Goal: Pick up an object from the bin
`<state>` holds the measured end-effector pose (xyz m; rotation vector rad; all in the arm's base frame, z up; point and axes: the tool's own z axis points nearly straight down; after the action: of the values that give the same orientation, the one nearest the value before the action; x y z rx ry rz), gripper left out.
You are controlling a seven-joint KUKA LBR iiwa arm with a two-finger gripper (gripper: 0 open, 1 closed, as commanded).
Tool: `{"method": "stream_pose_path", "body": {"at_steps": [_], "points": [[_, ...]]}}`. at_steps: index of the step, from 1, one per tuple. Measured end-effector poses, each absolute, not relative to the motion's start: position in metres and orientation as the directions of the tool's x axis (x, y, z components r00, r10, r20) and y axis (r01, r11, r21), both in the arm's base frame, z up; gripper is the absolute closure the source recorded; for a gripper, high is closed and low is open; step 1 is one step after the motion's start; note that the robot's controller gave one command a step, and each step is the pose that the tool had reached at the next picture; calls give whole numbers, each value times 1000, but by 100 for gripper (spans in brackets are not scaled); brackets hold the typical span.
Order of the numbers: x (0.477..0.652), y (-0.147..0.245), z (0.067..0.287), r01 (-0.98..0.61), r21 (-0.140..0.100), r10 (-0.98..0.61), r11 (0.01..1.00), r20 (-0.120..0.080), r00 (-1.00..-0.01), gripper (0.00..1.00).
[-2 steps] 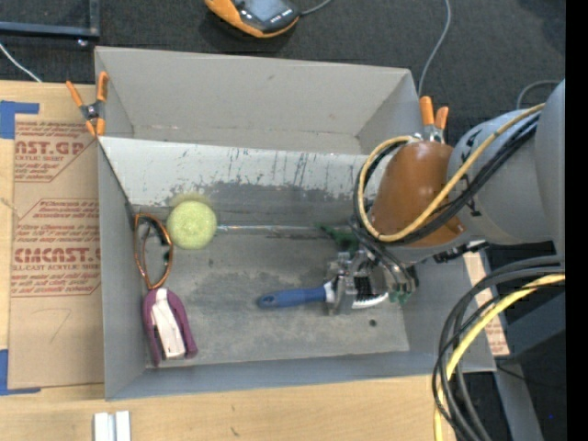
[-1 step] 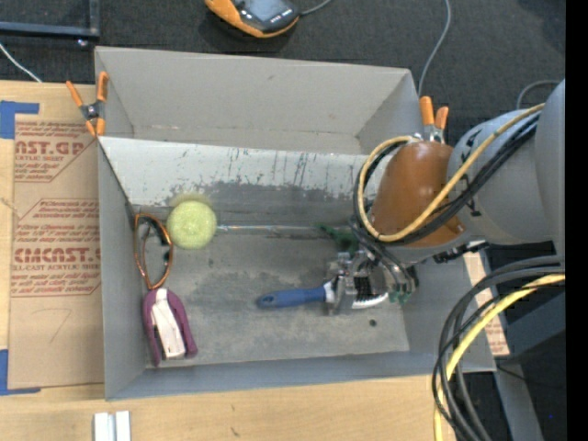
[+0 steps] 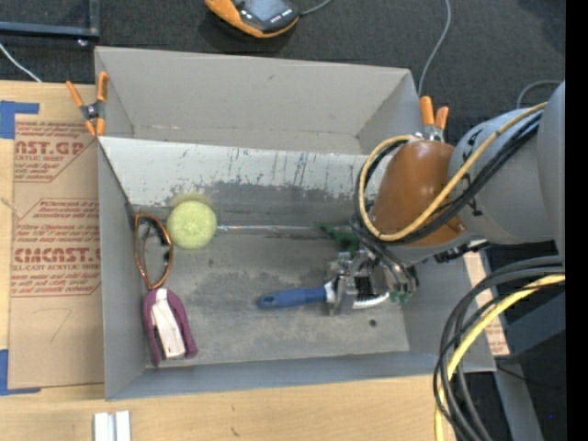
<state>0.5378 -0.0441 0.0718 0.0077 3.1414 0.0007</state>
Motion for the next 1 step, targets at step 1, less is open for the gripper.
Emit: {"method": "stream_pose_path", "body": {"at_steps": [1], "points": [[538, -44, 78, 5, 0, 5, 1000, -2, -1000, 100]]}}
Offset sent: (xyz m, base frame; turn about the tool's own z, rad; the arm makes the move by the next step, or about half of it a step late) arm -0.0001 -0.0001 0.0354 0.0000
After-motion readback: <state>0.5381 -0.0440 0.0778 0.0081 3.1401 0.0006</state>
